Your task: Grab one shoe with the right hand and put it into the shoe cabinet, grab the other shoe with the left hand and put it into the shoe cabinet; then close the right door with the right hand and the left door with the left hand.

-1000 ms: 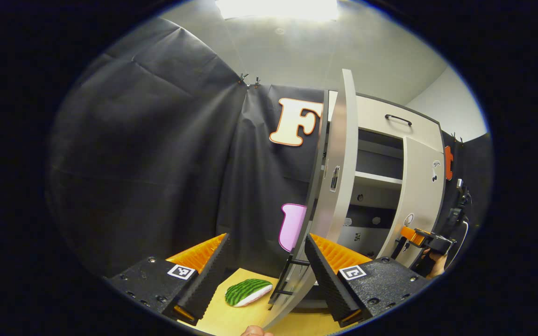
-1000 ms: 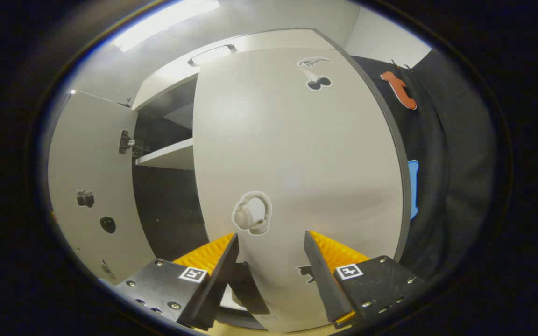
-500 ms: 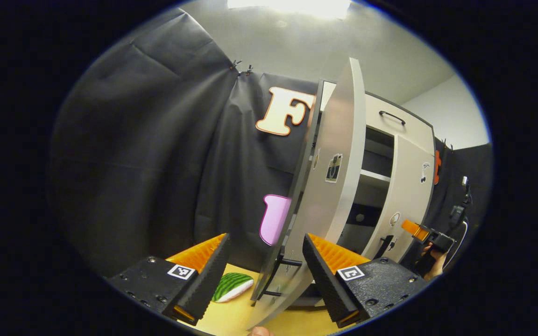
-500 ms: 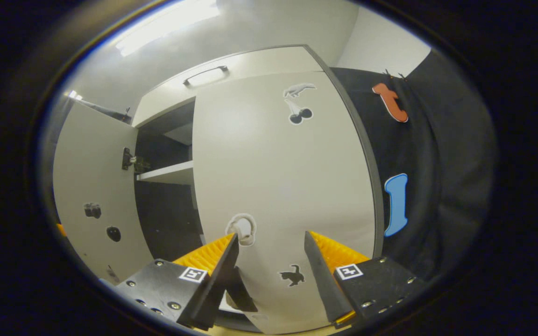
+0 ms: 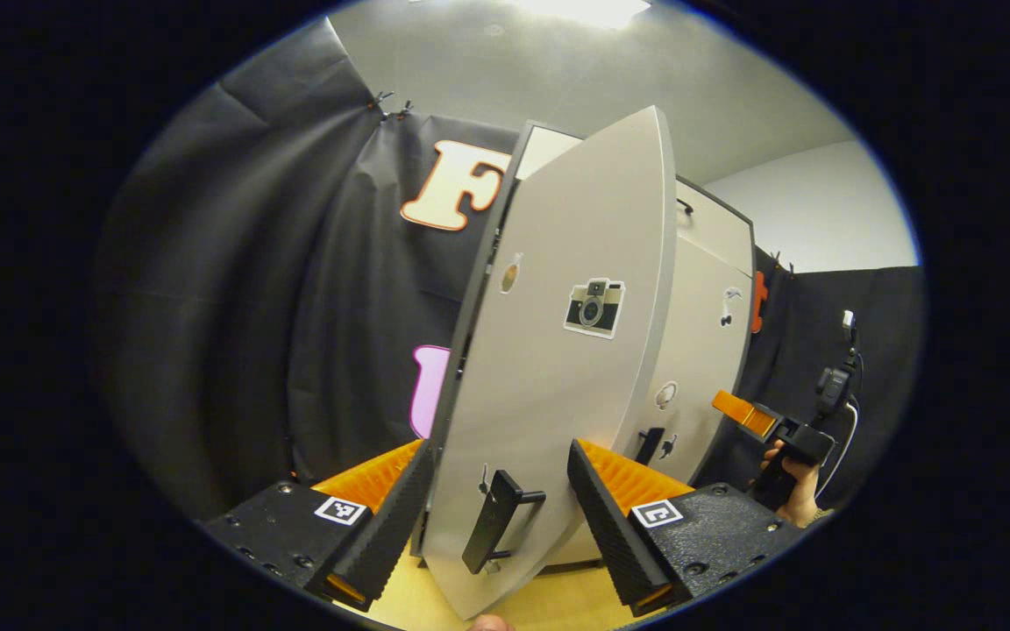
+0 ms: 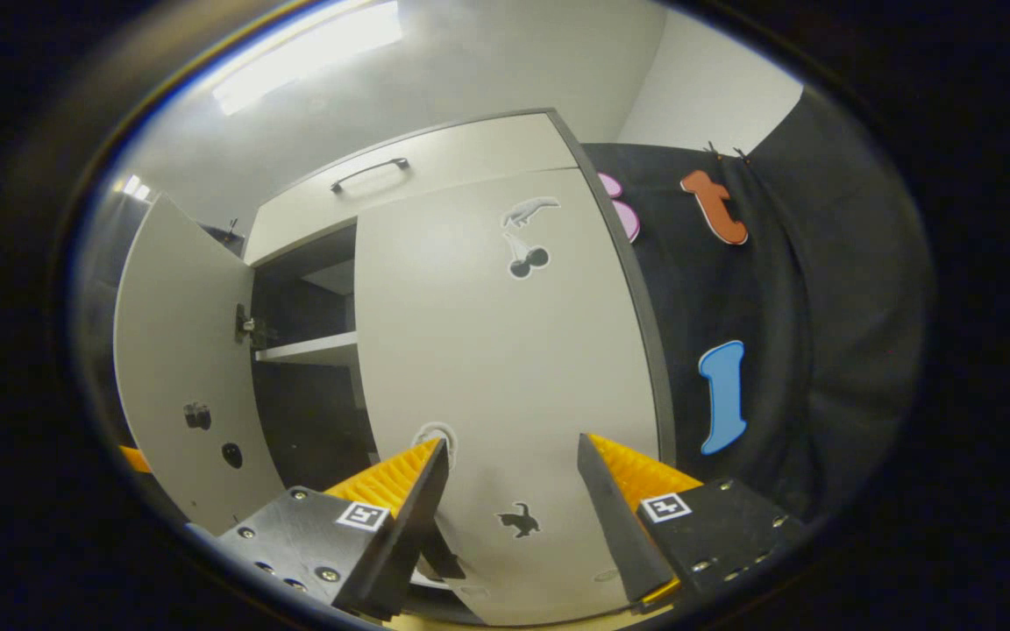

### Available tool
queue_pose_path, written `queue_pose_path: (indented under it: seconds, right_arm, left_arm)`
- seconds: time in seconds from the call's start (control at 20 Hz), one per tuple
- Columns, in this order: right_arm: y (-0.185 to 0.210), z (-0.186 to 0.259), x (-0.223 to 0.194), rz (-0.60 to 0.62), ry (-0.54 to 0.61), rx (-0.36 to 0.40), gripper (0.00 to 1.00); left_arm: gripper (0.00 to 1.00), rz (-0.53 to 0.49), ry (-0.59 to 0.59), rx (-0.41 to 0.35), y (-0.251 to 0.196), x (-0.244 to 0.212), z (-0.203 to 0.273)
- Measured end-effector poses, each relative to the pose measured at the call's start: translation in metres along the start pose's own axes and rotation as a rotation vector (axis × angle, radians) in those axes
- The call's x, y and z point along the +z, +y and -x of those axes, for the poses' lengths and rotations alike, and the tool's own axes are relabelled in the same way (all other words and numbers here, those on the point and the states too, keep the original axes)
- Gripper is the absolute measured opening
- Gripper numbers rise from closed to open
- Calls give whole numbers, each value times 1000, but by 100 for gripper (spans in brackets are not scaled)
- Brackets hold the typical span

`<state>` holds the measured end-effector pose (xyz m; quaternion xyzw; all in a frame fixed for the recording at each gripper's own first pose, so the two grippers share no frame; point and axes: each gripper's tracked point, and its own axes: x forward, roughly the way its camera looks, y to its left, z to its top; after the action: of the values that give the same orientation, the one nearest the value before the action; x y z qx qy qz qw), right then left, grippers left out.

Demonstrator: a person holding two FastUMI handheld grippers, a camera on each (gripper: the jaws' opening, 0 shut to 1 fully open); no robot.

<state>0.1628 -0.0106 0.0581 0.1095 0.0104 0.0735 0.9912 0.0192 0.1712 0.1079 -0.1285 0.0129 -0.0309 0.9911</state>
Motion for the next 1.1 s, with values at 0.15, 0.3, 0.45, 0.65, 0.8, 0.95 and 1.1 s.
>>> queue_pose_path:
  seconds: [0.15,0.3,0.45,0.65,0.8,0.95,1.1]
  right_arm:
    - [-17,14,7,39,-16,-37,89]
    - [-32,30,14,71,-26,-69,89]
    - [-47,45,22,90,-41,-100,89]
    - [-68,59,25,119,-41,-153,89]
    - [-79,67,23,133,-34,-185,89]
    - [-89,75,24,145,-32,-215,89]
    - [-91,81,27,143,-37,-232,89]
  left_arm:
    - [94,-25,1,-30,-18,-7,-21]
    - [95,-4,12,-85,-41,-17,-40]
    - [94,-15,-7,-84,-49,-18,-67]
    - [95,-17,-4,-93,-59,-27,-99]
    - [94,-14,9,-87,-60,-35,-118]
    - [94,-12,12,-82,-59,-37,-129]
    - [95,-21,12,-73,-56,-38,-141]
